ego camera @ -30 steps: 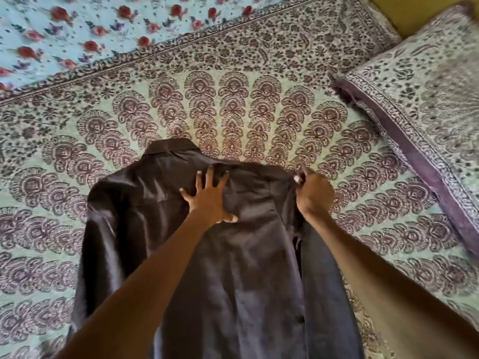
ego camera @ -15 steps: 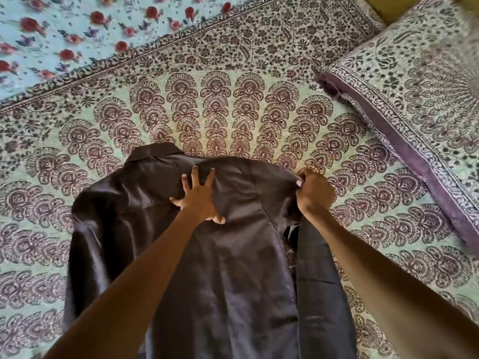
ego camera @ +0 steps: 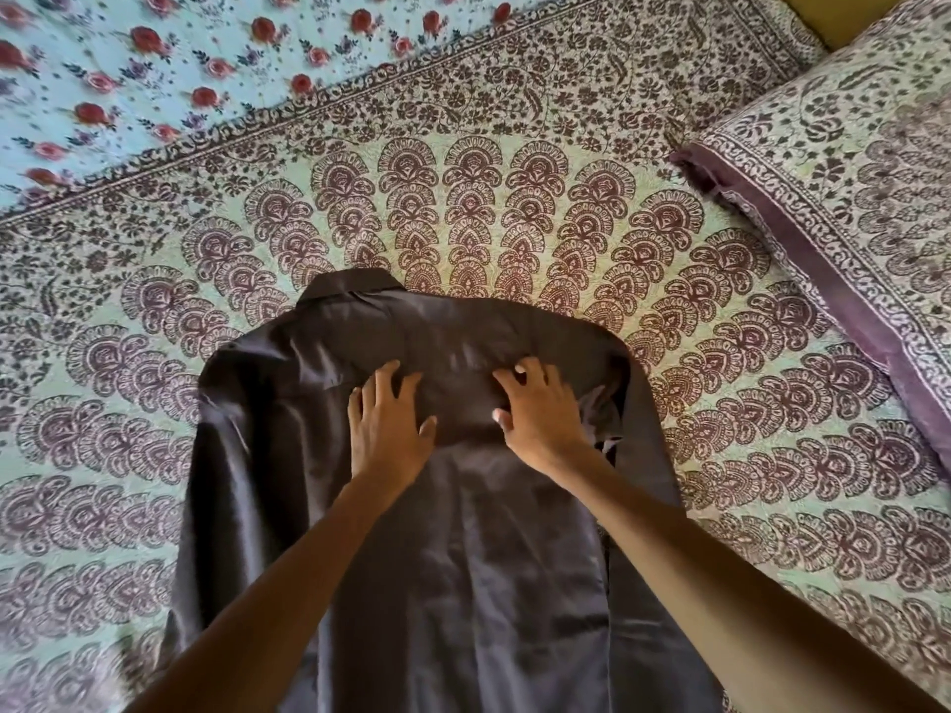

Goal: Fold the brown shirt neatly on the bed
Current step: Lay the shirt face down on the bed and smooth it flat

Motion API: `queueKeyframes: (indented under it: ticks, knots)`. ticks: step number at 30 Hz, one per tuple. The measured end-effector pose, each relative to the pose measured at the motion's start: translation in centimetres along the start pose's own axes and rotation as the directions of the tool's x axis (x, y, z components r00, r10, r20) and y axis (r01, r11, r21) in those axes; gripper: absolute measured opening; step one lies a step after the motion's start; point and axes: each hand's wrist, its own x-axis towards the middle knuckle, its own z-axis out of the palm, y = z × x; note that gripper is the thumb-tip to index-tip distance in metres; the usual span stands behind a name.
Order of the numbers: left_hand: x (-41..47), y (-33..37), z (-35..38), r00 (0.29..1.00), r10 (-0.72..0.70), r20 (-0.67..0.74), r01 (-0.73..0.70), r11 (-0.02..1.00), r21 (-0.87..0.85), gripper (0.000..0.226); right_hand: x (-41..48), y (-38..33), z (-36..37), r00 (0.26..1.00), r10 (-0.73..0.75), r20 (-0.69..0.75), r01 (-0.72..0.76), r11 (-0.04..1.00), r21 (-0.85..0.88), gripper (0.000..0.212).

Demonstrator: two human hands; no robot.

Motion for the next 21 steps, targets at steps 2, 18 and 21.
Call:
queueKeyframes:
  ticks: [2, 18, 21]
  knots:
    - [-1.3, -1.6, 0.3, 0.998, -0.016, 0.057, 0.02, 0.998, -0.064, 0.059, -0.2, -0.7, 0.7, 0.998, 0.053, 0.023, -0.052, 0.998, -0.045, 0.055]
    - [0.0, -17.7, -6.2, 0.743, -0.67, 0.002, 0.645, 0.714, -0.273, 0.038, 2.7, -19.8, 7.1, 0.987, -0.009, 0.159, -0.025, 0.977, 0.213, 0.065]
    - [0.9, -20.0, -7.9, 0.719, -0.695, -0.015, 0.652, 0.682, -0.332, 0.045, 2.5, -20.7, 8.9, 0.988, 0.04, 0.15, -0.059, 0.99, 0.127, 0.073]
